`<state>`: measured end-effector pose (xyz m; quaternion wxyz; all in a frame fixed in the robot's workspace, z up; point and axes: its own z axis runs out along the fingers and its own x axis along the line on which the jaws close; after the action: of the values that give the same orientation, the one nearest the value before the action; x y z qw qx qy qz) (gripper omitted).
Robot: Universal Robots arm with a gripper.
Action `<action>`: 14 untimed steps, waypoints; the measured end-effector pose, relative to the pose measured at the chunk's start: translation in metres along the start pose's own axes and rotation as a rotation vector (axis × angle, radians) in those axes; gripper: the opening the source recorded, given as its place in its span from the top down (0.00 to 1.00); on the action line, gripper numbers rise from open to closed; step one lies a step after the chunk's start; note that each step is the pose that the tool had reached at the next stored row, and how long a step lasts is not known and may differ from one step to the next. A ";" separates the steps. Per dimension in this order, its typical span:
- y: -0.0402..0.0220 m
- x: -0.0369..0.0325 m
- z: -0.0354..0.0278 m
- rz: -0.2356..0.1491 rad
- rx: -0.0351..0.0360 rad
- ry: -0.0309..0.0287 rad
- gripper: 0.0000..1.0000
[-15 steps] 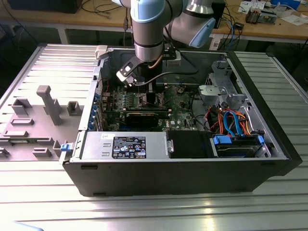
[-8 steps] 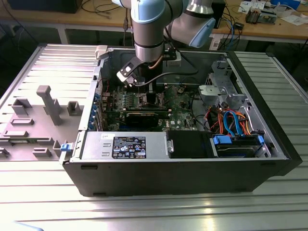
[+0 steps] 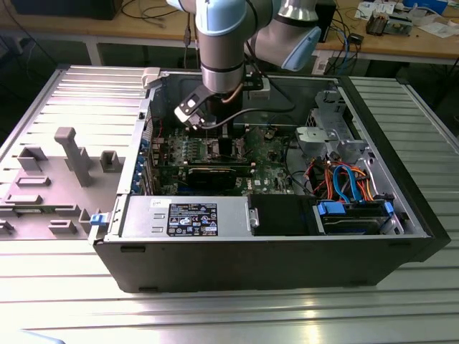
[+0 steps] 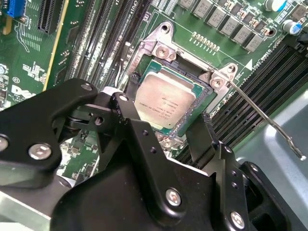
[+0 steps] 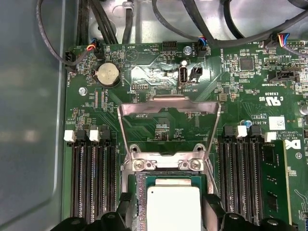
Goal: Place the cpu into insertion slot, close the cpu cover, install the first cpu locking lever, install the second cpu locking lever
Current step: 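Place the cpu into insertion slot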
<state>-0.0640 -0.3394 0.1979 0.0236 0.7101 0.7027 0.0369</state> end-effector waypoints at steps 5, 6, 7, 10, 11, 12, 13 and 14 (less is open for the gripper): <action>0.0002 0.0026 0.0015 0.000 0.0001 0.0027 0.33; 0.0002 0.0035 0.0017 0.000 0.0000 0.0030 0.33; 0.0001 0.0036 0.0019 0.000 0.0002 0.0028 0.33; 0.0001 0.0037 0.0019 0.000 0.0001 0.0028 0.33; 0.0001 0.0037 0.0020 0.000 0.0001 0.0029 0.33; 0.0001 0.0037 0.0020 0.000 0.0001 0.0028 0.33; 0.0002 0.0037 0.0020 0.001 0.0001 0.0028 0.31; 0.0003 0.0037 0.0020 0.000 0.0001 0.0028 0.25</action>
<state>-0.0635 -0.3357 0.1959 0.0226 0.7102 0.7026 0.0379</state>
